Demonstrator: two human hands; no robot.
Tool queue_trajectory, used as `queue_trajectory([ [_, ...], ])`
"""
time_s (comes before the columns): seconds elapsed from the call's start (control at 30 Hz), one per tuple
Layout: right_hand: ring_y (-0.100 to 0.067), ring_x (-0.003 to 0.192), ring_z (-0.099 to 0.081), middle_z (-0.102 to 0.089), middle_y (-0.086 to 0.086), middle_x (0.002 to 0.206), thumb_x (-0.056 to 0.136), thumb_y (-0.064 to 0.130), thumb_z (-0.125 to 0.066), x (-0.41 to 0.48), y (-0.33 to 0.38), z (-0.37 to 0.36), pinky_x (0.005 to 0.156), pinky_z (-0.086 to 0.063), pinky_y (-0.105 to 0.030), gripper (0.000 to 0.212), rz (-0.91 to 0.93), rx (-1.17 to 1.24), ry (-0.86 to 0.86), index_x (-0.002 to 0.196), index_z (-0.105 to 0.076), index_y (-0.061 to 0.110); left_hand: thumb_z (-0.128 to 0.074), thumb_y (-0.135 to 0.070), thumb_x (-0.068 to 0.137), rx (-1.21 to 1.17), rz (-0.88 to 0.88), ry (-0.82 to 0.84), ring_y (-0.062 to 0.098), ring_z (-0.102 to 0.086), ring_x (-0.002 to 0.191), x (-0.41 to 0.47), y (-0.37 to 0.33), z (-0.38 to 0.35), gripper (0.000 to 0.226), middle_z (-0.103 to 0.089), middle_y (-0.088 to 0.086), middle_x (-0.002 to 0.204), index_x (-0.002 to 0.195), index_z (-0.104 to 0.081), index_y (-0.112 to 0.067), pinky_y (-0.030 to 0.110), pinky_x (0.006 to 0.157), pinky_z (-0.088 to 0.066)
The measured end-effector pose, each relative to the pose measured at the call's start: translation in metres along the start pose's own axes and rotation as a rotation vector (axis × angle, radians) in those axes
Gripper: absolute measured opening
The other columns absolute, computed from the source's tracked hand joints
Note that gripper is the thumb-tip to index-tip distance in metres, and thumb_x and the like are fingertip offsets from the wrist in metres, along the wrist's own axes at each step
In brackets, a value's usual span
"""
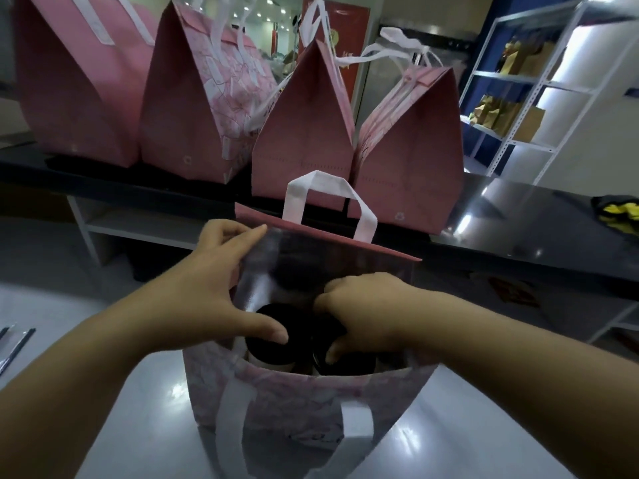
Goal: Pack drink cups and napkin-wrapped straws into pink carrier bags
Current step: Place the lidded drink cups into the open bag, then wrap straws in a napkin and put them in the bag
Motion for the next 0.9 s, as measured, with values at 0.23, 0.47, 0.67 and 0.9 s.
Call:
queue_trajectory([
  [0.23,-0.012,0.091,-0.058,-0.062,0.01,0.101,0.088,0.045,-0.06,-0.049,-0.001,0.062,0.076,-0.053,-0.036,0.026,-0.016,0.215,-0.379,0.108,-0.06,0.028,-0.065,-0.059,0.055,-0.039,-0.041,-0.379,0.006,-0.051,0.105,-0.012,-0.007,0.033,0.081,-0.048,-0.01,0.118,0.127,-0.052,-0.025,0.018,0.083,-0.04],
  [0.47,-0.002,0.076,-0.062,-0.064,0.015,0.082,0.085,0.033,-0.068,-0.087,0.011,0.084,0.07,-0.055,-0.02,0.015,0.01,0.714,-0.677,0.096,-0.067,0.023,-0.066,-0.044,0.066,-0.196,0.056,-0.601,0.0,-0.057,0.093,-0.071,-0.007,0.047,0.044,-0.057,-0.019,0.098,0.106,-0.06,-0.026,0.014,0.07,-0.043],
  [0.67,-0.002,0.076,-0.063,-0.065,0.011,0.082,0.085,0.027,-0.067,-0.092,0.069,0.091,0.066,-0.053,-0.015,0.009,0.179,1.079,-0.706,0.092,-0.066,0.022,-0.066,-0.041,0.066,-0.284,0.154,-0.709,-0.001,-0.063,0.084,-0.138,0.0,0.046,0.032,-0.066,-0.014,0.088,0.096,-0.06,-0.034,0.009,0.062,-0.046],
  [0.9,0.003,0.081,-0.062,-0.063,0.017,0.084,0.084,0.042,-0.064,-0.057,0.151,0.071,0.068,-0.056,-0.017,0.01,0.246,1.093,-0.527,0.09,-0.06,0.036,-0.07,-0.026,0.076,-0.396,0.326,-0.825,0.01,-0.065,0.076,-0.202,0.056,0.045,0.023,-0.068,-0.002,0.088,0.098,-0.066,-0.021,0.022,0.069,-0.053],
])
Point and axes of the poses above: each hand's wrist, its own x-axis towards the middle knuckle, its own z-axis out of the back of the hand, y = z × x, the point moved 10 cm from there along x, towards the middle knuckle
